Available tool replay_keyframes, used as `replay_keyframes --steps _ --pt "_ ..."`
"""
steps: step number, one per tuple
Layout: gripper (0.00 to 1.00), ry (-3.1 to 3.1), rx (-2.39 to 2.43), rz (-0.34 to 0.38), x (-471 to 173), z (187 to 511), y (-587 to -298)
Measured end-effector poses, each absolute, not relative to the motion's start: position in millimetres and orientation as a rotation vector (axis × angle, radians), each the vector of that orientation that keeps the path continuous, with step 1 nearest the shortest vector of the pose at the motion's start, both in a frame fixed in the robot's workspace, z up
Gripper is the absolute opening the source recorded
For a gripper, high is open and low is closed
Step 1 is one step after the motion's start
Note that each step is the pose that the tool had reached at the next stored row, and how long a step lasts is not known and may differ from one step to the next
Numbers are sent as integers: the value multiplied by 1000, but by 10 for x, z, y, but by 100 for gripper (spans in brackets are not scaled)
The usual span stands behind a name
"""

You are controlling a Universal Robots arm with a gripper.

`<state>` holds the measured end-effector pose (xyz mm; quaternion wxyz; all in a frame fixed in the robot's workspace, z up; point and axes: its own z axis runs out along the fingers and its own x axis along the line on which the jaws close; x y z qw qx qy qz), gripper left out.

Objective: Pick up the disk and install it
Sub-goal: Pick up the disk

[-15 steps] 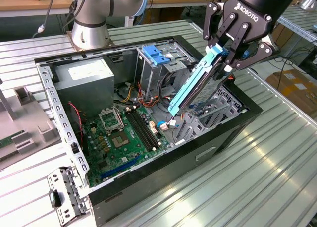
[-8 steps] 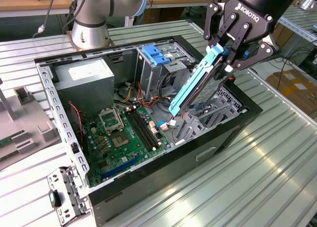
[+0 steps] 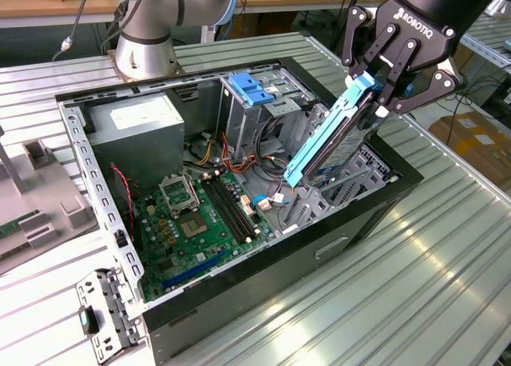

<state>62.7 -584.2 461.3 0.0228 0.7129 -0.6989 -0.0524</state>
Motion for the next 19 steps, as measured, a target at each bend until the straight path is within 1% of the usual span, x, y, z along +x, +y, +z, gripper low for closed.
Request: replay_keyframes --steps 10,15,19 --pt "37 -2165 2206 -164 949 4598 -5893" --pt "37 -2167 2207 -161 952 4598 -5894" --pt "37 -2192 2235 -108 951 4592 -5894"
